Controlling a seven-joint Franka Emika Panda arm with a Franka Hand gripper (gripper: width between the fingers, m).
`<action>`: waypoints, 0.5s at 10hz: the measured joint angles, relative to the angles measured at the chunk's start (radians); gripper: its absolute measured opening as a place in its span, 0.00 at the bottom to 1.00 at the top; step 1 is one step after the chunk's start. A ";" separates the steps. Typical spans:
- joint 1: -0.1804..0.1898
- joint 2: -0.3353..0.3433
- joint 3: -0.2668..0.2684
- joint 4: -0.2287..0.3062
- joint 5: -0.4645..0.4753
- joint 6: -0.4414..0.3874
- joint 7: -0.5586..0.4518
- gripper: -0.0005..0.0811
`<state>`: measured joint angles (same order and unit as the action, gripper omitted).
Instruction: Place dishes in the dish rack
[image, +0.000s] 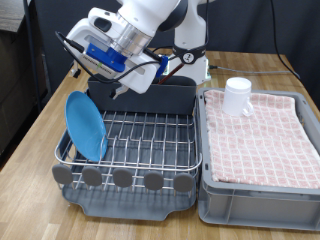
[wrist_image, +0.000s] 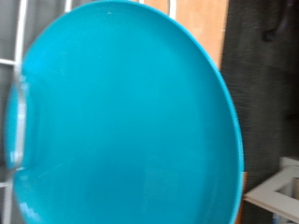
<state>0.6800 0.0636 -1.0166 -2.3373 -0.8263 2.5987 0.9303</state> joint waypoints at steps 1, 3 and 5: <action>0.000 -0.025 0.002 0.008 0.097 -0.022 -0.091 0.99; 0.002 -0.087 0.004 0.029 0.145 -0.065 -0.155 0.99; 0.003 -0.158 0.015 0.049 0.146 -0.092 -0.184 0.99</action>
<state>0.6829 -0.0947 -1.0018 -2.2888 -0.6806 2.5070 0.7462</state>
